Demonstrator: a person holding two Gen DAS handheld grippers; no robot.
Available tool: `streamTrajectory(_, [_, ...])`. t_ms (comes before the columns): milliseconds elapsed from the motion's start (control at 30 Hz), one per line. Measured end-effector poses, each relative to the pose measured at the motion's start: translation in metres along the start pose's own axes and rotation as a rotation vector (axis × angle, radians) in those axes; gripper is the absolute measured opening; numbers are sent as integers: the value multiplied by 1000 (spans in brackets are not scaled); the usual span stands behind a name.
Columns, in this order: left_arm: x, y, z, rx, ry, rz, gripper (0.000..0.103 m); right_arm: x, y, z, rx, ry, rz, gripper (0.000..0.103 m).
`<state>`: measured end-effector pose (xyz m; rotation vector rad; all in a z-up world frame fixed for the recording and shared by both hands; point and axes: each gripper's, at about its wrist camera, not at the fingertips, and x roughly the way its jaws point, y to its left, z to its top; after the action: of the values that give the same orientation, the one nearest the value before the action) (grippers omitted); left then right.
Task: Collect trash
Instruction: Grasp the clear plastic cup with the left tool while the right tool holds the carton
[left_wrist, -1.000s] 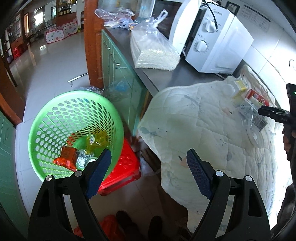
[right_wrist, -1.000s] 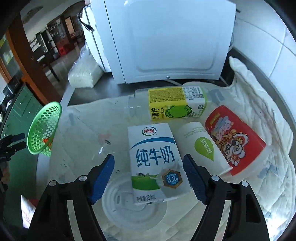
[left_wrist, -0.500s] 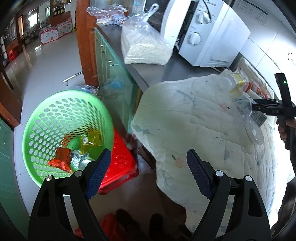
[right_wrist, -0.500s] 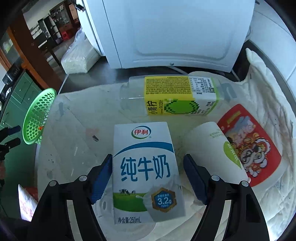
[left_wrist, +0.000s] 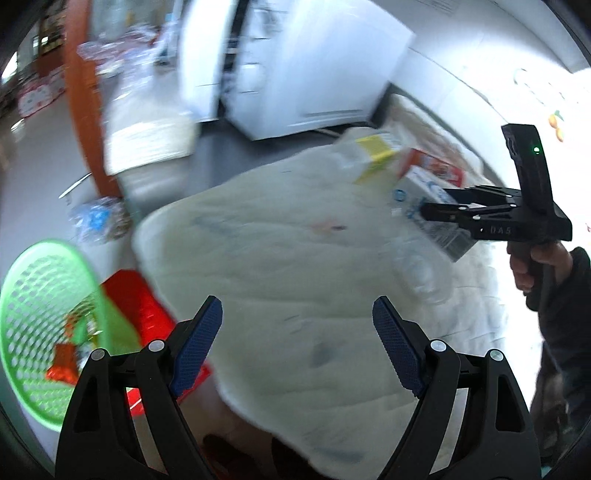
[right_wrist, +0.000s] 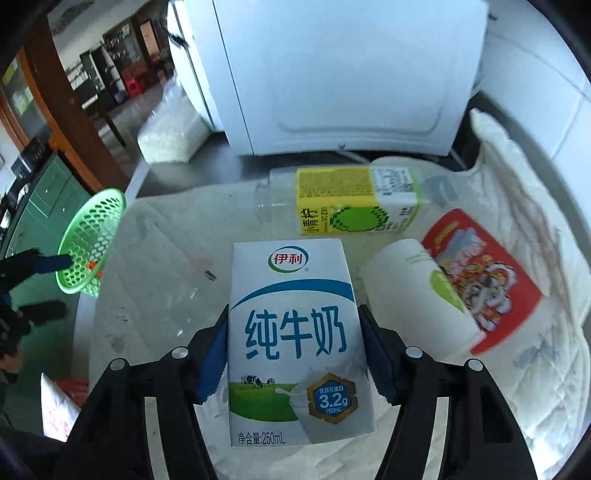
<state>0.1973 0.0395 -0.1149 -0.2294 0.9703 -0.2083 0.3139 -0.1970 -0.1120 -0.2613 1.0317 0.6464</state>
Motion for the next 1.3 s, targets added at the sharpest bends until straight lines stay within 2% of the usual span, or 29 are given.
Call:
streamTrajectory(167, [29,-41,18,37,25,-41,83,-28,-1,-14,25,-49,-6,63])
streamTrajectory(267, [47,-54,27,19,47,-55,83,-46,-6,-25,36,-76,-7,63])
streamTrajectory(433, [70,-60,39,-21,68,-56,83,-62,-7,-38,57,-106,-5,63])
streamTrajectory(700, [102,-61,49,-79,100,-50,80,-65,-10,-47,80,-119,-6,63])
streamTrajectory(767, [106,-59,49,-90,104,-64,65,-65,-10,-49,83,-117,-8,63])
streamTrajectory(800, [108,-57,48,-97,107,-72,61,-65,-11,-50,86,-117,-8,63])
streamTrajectory(967, [101,-52,42,-102,78,-91,59,-68,-10,-53,97,-124,-6,63])
streamTrajectory(1300, [43,-22,27,-133,-3,-105,58,-72,20,-53,74,-142,34,63])
